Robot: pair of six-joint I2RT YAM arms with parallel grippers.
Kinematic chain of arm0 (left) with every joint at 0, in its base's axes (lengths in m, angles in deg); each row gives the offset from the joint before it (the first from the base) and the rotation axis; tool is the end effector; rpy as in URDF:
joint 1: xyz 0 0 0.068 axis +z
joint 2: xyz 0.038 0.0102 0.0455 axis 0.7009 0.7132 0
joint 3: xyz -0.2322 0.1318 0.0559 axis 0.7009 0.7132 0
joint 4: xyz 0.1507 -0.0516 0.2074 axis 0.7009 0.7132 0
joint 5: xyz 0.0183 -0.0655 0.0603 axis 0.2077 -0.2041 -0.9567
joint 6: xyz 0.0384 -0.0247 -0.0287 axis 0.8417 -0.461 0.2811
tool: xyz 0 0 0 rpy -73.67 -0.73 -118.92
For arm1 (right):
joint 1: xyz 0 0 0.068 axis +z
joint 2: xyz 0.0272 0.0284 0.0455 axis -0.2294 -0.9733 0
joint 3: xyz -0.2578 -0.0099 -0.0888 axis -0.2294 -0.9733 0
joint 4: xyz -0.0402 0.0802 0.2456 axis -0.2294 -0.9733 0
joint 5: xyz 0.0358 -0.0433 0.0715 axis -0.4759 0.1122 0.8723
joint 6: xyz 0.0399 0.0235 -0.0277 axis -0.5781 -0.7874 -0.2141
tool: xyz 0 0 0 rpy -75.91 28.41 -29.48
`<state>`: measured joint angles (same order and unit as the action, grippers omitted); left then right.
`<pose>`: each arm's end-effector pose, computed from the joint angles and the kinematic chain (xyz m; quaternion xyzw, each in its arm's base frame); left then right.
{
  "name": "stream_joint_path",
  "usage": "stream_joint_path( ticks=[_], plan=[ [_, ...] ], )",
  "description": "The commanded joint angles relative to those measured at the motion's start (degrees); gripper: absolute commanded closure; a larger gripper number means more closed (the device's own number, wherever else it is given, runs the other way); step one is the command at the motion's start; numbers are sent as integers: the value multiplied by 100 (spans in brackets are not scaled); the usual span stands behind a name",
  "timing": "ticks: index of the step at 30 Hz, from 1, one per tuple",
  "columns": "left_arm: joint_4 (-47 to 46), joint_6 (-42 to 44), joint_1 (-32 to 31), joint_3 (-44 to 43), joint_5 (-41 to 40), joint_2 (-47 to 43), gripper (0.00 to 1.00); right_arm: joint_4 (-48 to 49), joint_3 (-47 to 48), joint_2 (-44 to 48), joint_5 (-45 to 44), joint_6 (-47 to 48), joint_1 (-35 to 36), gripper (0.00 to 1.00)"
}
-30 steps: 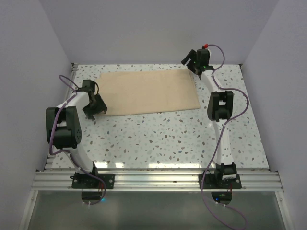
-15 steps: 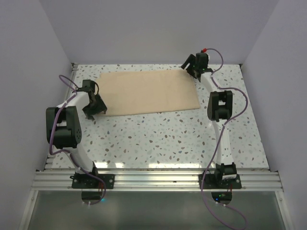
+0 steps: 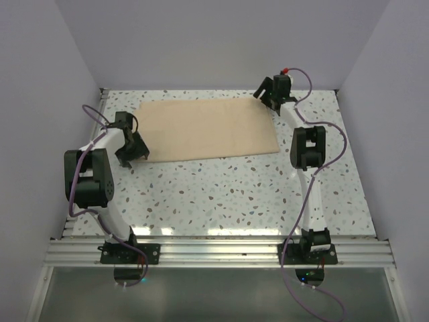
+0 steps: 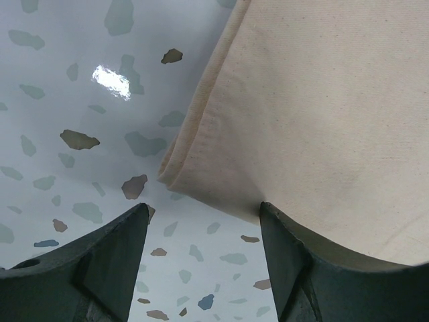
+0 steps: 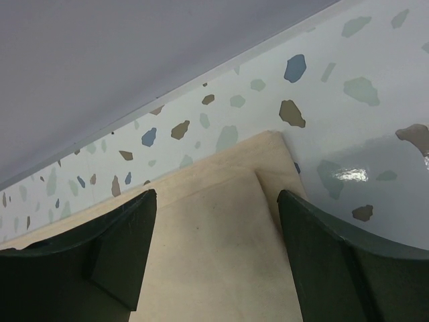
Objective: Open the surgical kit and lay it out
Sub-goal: Open the surgical kit at the center of the board.
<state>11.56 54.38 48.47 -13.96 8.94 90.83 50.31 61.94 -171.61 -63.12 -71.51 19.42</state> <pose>0.3478 0.0281 0.1741 -0.3112 0.9352 0.0131 0.1687 0.5950 0.0647 0.1541 0.2295 0.8355 0.1916 0.4611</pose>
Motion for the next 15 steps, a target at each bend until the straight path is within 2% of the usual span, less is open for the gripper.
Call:
stream_joint_path(
  ticks=[1, 7, 10, 15],
  plan=[
    [75, 72, -10, -171, -57, -24, 29, -158, -111, 378, -170, 164, -26, 23],
    [66, 72, -45, -180, -57, -15, 29, -35, -427, 588, -108, 49, 0, 24],
    [58, 81, -45, -153, -57, -23, 29, -8, -437, 589, 14, 49, 17, 29],
    [66, 90, -45, -145, -66, -41, 29, -149, -156, 378, 147, 41, 53, 49]
  ],
)
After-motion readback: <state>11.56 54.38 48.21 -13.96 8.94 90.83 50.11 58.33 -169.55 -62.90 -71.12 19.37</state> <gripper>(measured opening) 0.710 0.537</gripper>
